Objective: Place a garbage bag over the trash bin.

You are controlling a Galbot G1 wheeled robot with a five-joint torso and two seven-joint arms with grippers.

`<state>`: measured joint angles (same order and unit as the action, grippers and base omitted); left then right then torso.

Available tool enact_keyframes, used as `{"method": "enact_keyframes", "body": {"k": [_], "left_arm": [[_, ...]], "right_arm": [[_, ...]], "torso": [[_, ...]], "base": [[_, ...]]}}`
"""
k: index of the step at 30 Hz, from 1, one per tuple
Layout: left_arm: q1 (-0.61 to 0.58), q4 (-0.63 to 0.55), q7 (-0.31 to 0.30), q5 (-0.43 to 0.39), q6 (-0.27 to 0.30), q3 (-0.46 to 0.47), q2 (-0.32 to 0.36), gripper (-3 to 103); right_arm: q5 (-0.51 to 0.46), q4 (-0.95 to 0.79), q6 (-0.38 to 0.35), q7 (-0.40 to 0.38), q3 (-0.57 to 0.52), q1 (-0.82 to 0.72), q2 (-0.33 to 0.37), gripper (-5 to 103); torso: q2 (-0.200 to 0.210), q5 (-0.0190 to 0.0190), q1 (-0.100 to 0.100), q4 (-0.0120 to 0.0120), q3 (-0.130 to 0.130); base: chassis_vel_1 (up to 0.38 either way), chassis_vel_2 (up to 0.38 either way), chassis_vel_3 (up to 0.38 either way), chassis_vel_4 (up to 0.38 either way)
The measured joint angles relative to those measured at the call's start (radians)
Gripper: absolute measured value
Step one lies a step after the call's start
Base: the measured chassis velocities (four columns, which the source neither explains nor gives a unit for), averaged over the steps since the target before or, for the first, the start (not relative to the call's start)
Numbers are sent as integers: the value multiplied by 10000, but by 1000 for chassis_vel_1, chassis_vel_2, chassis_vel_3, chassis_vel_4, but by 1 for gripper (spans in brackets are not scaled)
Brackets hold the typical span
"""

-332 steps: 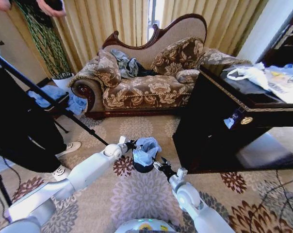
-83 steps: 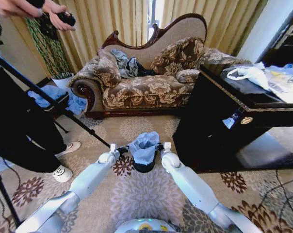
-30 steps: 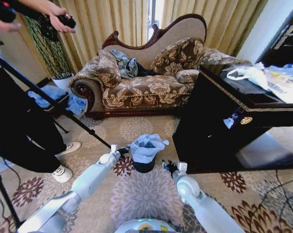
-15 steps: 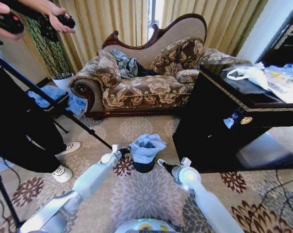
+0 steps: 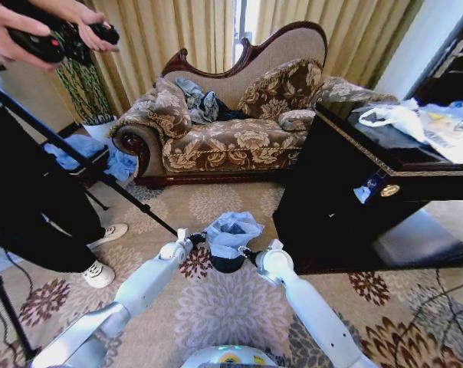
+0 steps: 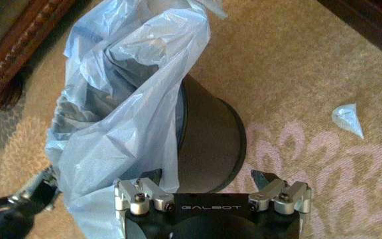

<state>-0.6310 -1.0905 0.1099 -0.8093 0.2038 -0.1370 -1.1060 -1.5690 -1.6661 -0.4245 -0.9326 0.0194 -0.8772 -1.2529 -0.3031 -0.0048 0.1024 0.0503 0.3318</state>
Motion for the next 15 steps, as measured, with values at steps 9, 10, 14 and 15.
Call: {"method": "enact_keyframes", "body": {"k": [9,10,14,15], "left_arm": [[74,101,36,0,-51,-24,-55,0],[74,101,36,0,-51,-24,-55,0],[75,110,41,4,-66,-25,-53,0],[75,124,44,5,-78,-25,-52,0]], "right_arm": [[147,-267,-96,27,257,-144,270,90],[147,-267,-96,27,257,-144,270,90],[-138,-516,-96,7,248,-127,331,90],[-294,-611,-96,7,240,-125,362,91]], "torso": [[0,-1,0,2,0],[0,-1,0,2,0],[0,-2,0,1,0],[0,-2,0,2,0]], "base": [[0,0,0,0],[0,0,0,0],[0,0,0,0],[0,0,0,0]]}}
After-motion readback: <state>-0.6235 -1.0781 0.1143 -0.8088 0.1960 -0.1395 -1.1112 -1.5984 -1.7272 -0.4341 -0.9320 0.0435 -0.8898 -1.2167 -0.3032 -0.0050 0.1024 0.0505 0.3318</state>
